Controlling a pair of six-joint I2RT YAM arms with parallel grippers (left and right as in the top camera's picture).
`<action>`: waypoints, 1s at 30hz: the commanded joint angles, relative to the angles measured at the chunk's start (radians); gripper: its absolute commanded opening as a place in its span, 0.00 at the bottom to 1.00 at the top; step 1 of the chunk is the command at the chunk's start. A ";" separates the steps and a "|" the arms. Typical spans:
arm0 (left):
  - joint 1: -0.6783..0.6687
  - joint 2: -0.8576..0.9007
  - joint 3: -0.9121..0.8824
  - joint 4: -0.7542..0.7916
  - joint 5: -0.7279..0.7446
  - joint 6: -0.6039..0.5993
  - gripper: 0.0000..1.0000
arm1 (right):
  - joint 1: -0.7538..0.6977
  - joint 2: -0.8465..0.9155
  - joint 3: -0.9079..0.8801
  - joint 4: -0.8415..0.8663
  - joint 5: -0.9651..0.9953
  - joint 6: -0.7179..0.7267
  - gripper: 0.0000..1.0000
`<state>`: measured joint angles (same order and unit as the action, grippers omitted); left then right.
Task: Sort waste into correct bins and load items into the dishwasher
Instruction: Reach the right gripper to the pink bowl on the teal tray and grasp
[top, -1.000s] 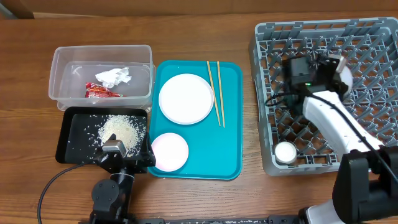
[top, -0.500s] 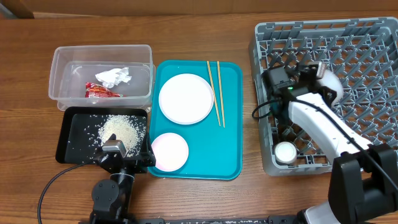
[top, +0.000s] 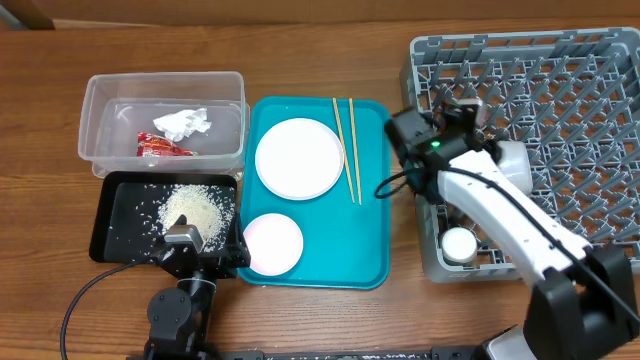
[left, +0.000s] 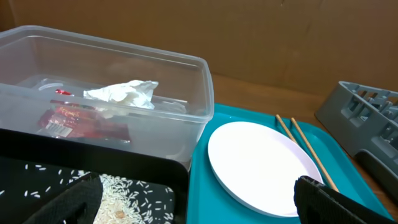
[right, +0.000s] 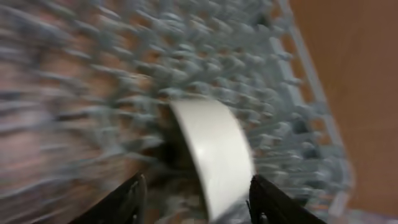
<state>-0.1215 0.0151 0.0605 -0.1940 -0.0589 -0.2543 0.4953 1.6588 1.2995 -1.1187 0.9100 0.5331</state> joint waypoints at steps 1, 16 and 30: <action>0.011 -0.011 -0.004 0.001 0.008 0.015 1.00 | 0.085 -0.071 0.106 0.008 -0.362 -0.052 0.57; 0.011 -0.011 -0.003 0.001 0.008 0.015 1.00 | 0.393 0.086 -0.007 0.297 -1.090 0.042 0.55; 0.011 -0.011 -0.004 0.001 0.008 0.015 1.00 | 0.412 0.260 -0.035 0.388 -1.018 0.149 0.04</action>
<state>-0.1215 0.0151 0.0601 -0.1940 -0.0589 -0.2543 0.9070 1.9175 1.2636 -0.7227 -0.1436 0.6701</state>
